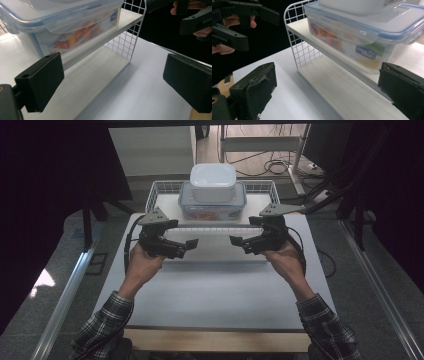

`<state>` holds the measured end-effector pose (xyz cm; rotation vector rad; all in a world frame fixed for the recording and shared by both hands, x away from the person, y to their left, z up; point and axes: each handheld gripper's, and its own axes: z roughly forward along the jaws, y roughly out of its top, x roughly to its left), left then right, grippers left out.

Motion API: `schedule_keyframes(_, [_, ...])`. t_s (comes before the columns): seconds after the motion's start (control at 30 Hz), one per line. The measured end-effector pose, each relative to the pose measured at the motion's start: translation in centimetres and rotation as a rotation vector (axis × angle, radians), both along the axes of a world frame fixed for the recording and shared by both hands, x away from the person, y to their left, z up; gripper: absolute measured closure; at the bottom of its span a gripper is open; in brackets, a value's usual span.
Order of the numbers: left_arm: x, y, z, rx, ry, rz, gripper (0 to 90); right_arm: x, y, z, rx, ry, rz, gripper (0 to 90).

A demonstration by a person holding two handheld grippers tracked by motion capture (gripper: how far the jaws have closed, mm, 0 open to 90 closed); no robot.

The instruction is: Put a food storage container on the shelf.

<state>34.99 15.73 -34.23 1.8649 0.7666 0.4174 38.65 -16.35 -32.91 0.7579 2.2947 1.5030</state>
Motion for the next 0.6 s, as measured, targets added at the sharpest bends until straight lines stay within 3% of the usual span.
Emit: schedule_keyframes(0.6, [-1.8,-0.3,-3.7,0.001,0.005,-0.017,3.4,-1.5,0.2,-2.7,-0.012,0.013,0.015,3.5])
